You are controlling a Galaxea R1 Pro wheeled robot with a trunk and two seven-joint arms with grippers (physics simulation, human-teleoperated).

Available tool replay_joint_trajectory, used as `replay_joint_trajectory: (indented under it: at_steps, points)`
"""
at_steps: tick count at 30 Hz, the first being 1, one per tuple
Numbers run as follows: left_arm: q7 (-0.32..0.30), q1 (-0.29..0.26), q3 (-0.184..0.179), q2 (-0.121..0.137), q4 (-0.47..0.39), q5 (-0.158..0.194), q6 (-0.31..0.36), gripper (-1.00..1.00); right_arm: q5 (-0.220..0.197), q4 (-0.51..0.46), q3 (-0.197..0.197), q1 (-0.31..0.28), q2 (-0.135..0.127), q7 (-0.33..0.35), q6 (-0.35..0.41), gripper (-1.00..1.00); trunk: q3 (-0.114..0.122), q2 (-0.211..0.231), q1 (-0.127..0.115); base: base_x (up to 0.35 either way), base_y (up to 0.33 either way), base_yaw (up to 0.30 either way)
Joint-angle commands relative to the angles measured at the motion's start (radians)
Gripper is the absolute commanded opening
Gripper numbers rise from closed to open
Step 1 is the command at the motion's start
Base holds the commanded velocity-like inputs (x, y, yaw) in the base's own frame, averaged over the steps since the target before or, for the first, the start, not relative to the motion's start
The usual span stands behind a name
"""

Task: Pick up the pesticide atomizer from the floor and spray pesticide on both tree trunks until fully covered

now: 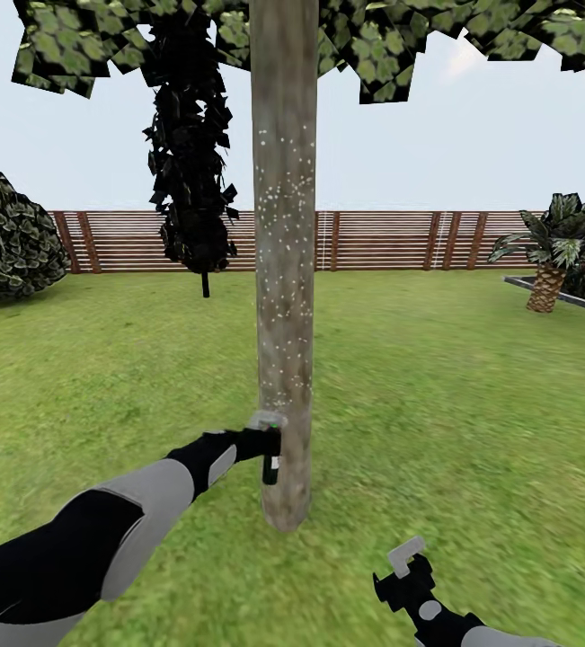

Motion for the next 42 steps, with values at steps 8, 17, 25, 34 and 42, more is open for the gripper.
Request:
replay_joint_trajectory:
  at_steps: [8, 17, 25, 34, 42]
  points:
    - [0.001, 0.026, 0.004, 0.117, 0.0, 0.004, -0.097, -1.0, 0.0, 0.0, -0.001, 0.0, -0.001, 0.0, -0.001, 1.0, 0.0, 0.0, 0.0, 0.0, 0.0, 0.0]
    - [0.0, 0.051, 0.003, 0.126, 0.003, 0.006, -0.167, -1.0, -0.002, -0.002, -0.002, 0.0, -0.005, -0.002, -0.009, 1.0, 0.0, 0.0, 0.0, 0.0, 0.0, 0.0]
    - [0.0, 0.052, 0.004, 0.126, 0.003, 0.006, -0.174, -1.0, -0.006, 0.0, -0.003, 0.0, -0.004, -0.003, -0.008, 1.0, 0.0, 0.0, 0.0, 0.036, 0.207, 0.0]
    - [0.0, 0.052, 0.004, 0.127, 0.003, 0.006, -0.174, -1.0, -0.005, 0.0, -0.002, 0.0, -0.005, -0.003, -0.008, 1.0, 0.0, 0.0, 0.0, 0.004, 0.341, 0.0]
    - [0.0, 0.052, 0.004, 0.126, 0.003, 0.006, -0.174, -1.0, -0.005, 0.0, -0.002, 0.001, -0.005, -0.002, -0.008, 1.0, 0.0, 0.0, 0.0, 0.063, 0.344, -0.108]
